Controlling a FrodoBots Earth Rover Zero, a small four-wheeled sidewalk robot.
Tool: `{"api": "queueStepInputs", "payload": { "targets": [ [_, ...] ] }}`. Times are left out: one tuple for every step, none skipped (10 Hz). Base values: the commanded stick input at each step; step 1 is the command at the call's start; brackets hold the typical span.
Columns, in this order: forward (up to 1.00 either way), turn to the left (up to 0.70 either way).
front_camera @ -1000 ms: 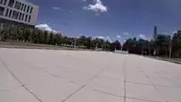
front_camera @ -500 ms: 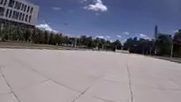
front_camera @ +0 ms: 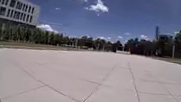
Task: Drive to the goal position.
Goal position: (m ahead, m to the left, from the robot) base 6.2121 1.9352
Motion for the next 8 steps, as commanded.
{"api": "queueStepInputs", "payload": {
  "targets": [
    [0.5, 0.0],
    [0.5, 0.0],
    [0.5, 0.0],
    [0.5, 0.0],
    [0.5, 0.0],
    [0.5, 0.0],
    [0.5, 0.0],
    [0.5, 0.0]
  ]
}}
